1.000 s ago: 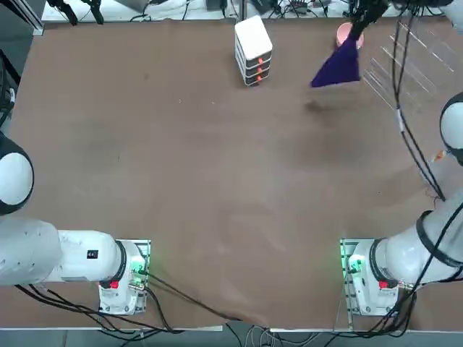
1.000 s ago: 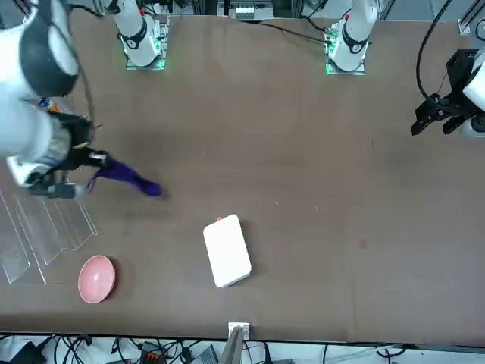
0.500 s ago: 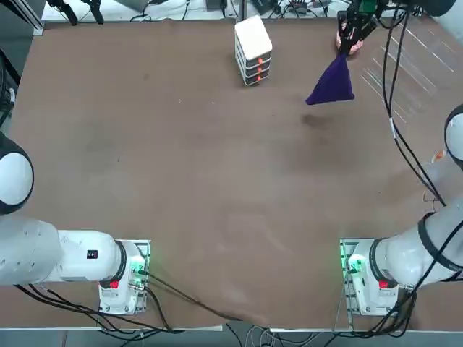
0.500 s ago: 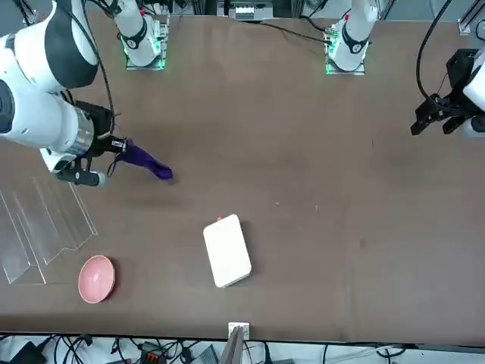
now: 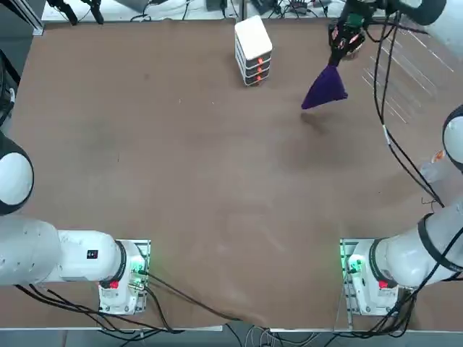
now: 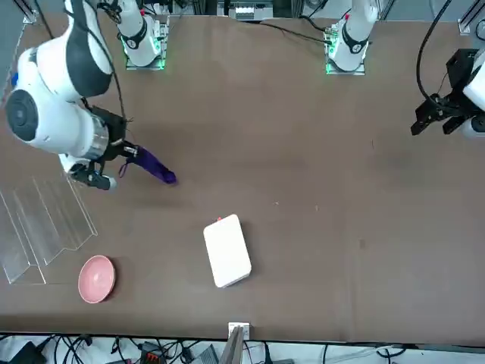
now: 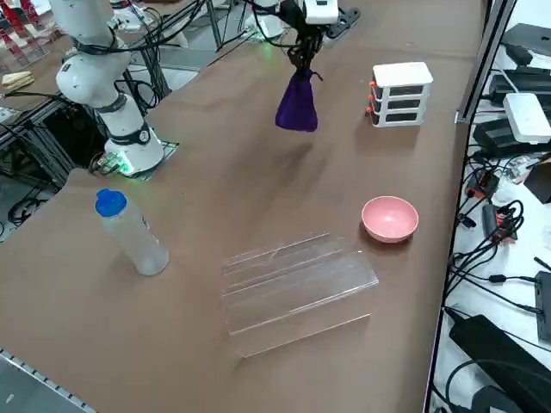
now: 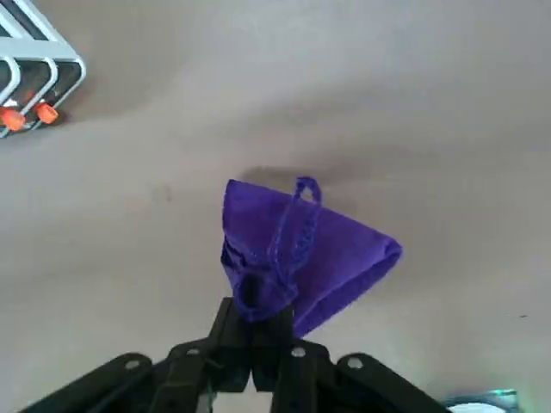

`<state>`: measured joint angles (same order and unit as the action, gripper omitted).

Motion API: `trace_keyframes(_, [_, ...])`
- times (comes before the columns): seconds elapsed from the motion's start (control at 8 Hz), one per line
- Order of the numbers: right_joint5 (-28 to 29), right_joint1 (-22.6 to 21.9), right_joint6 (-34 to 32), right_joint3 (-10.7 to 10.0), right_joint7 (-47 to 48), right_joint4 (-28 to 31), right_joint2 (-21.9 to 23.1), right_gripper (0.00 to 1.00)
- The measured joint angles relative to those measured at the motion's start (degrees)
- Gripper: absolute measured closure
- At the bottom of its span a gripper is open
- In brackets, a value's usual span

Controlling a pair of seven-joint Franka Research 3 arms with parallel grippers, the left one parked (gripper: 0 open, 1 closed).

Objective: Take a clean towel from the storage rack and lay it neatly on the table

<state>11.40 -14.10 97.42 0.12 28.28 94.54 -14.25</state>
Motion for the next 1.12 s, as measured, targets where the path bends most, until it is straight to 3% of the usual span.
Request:
trace_keyframes(0.38, [1.2, -3.5, 8.3, 0.1, 6.3, 7.0, 0.0, 0.96])
trace_keyframes(0.62, [1.6, -2.5, 12.7, -0.6, 6.8, 11.0, 0.1, 0.96])
trace_keyframes(1.12, [1.6, 8.3, 24.0, -1.5, -3.1, 17.8, -2.0, 0.96])
